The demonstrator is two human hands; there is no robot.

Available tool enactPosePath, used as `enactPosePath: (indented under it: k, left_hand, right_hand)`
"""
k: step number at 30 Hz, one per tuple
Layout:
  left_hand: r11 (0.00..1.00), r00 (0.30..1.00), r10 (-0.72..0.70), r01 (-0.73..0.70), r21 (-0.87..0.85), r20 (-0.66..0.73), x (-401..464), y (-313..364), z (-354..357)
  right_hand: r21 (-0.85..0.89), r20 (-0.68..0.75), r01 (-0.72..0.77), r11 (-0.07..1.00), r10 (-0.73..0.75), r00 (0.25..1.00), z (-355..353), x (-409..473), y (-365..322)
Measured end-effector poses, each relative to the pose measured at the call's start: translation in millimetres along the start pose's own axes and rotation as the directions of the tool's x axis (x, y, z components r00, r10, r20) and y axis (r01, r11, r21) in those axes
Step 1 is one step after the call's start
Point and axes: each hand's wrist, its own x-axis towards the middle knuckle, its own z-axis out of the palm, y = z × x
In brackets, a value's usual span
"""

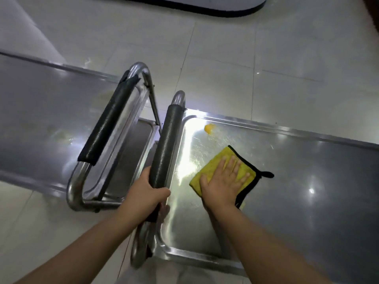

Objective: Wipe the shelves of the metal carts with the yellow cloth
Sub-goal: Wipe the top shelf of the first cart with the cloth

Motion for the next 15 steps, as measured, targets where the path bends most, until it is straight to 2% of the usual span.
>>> enactPosePath:
  k: [2, 7, 12, 15]
  left_hand:
    - [0.999, 1.0, -0.001, 0.001, 0.036, -0.005, -4, 0, 2]
    - [1.0, 1.0, -0.008, 0.008, -0.006, -0.005, -11, -5, 6]
    - [0.999, 0.995, -0.013, 0.008, -0.049, -0.101, -35, -27, 17]
    - [0.99, 0.995, 0.013, -0.026, -0.136, -0.097, -39, -34, 20]
  right_hand:
    - [0.003, -0.008, 0.026, 1.0, -0.026, 1.0, -6, 15, 1]
    - [0.015, -0.026, 0.073, 0.997, -0.072, 0.997, -20, 53, -6]
    - [0.003, -0.037, 0.142, 0.99, -0.142, 0.989, -29, 77, -5]
    - [-0.039, -0.042, 0.224, 0.974, -0.225, 0.973, -32, 88, -3]
